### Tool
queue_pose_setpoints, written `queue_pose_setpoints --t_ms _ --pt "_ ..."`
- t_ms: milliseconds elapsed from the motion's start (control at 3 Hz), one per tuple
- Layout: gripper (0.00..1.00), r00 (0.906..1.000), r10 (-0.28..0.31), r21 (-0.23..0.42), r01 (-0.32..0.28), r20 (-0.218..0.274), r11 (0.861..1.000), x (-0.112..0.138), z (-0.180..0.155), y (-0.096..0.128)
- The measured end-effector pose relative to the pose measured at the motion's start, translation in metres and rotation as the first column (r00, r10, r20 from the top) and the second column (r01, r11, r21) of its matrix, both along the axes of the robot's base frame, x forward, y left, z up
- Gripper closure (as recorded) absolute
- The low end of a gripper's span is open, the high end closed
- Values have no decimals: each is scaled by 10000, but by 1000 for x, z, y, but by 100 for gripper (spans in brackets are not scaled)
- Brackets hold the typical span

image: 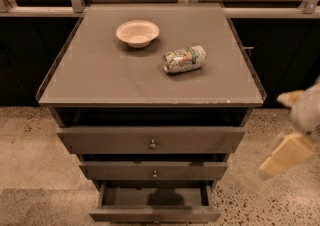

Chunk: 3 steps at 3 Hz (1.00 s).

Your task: Close bottom drawer

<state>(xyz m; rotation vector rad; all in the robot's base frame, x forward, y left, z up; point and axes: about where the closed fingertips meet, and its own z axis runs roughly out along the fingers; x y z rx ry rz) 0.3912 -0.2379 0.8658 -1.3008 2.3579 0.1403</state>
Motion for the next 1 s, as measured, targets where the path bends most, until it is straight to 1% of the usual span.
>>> queue_pose_setpoints --t_ms 333,667,1000 --pt "18 9891 -778 1280 939 -1250 9873 -22 -94 10" --pt "41 9827 -768 1260 988 -1688 9871 -36 -118 11" --pt "64 9832 -762 1253 977 -1657 9873 -35 -116 11"
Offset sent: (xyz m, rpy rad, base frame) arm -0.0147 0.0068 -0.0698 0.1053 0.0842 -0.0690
